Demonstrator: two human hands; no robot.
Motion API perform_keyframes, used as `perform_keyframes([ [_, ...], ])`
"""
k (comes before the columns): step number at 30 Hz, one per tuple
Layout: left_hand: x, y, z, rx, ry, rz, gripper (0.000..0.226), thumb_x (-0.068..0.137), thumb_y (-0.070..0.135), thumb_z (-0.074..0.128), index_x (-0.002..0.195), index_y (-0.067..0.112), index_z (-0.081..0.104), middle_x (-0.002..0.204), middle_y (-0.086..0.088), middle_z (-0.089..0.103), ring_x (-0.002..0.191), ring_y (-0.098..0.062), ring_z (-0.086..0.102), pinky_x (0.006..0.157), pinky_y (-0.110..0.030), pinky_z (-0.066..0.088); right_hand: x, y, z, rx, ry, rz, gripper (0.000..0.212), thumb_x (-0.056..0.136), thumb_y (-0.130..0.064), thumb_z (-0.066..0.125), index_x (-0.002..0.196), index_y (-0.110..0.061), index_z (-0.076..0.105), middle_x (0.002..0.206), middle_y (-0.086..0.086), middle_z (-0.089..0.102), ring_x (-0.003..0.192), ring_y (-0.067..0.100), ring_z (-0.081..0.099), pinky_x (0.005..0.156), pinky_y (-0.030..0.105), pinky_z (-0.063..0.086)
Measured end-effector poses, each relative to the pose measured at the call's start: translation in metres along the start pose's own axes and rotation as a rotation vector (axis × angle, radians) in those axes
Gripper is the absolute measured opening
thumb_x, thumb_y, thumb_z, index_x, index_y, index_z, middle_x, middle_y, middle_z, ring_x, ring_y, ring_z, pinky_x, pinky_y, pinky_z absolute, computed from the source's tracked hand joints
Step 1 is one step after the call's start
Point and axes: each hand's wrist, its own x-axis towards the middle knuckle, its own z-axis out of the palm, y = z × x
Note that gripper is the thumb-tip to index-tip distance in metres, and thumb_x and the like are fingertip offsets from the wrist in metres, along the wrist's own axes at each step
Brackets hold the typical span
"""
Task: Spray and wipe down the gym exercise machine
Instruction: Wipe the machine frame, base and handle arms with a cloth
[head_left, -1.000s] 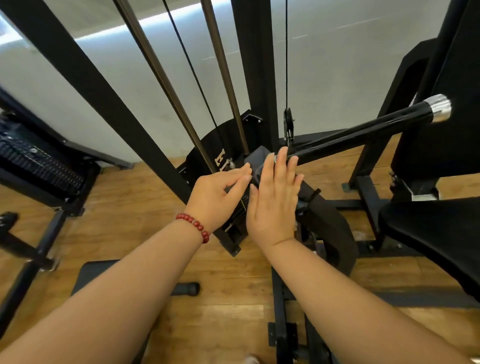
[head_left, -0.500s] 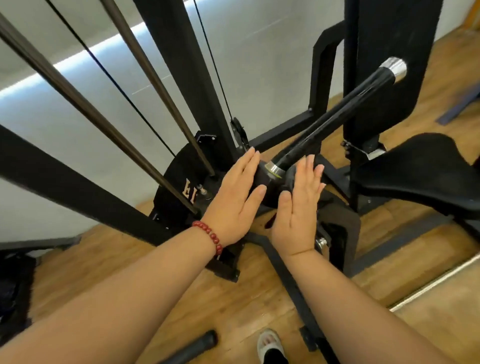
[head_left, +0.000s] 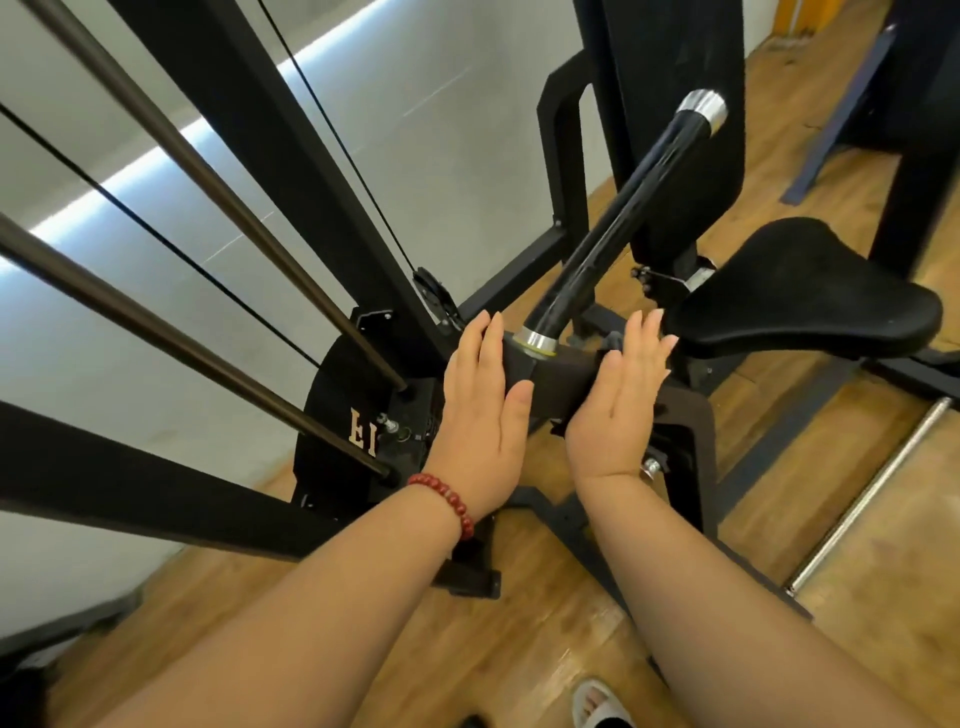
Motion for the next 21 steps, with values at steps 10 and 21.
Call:
perform_keyframes([
  [10, 0.000, 0.002, -0.003, -0.014, -0.012, -0.023, 0.062, 0.098, 0.041, 0.022, 0.155, 0.024, 0.002, 0.159, 0.017, -0.003, 0.147, -0.008, -0.002, 0.115, -0.026, 0.002, 0.000, 0.008, 0.001, 0.031, 0.027, -0.051, 0.062, 0.100, -0.044, 0.009, 0.152, -0.014, 0.025, 0.162, 0.001, 0.016, 0.149, 0.011, -0.002, 0.118, 0.017, -0.008],
  [21, -0.002, 0.012, -0.003, 0.108, 0.117, -0.023, 0.059, 0.096, 0.040, 0.028, 0.152, 0.020, 0.025, 0.160, 0.006, 0.017, 0.146, -0.005, 0.004, 0.117, -0.027, 0.003, 0.005, 0.024, -0.005, -0.036, 0.009, -0.026, 0.060, 0.100, -0.039, 0.009, 0.150, -0.016, 0.032, 0.162, 0.002, 0.019, 0.146, 0.005, -0.002, 0.123, 0.040, -0.003],
])
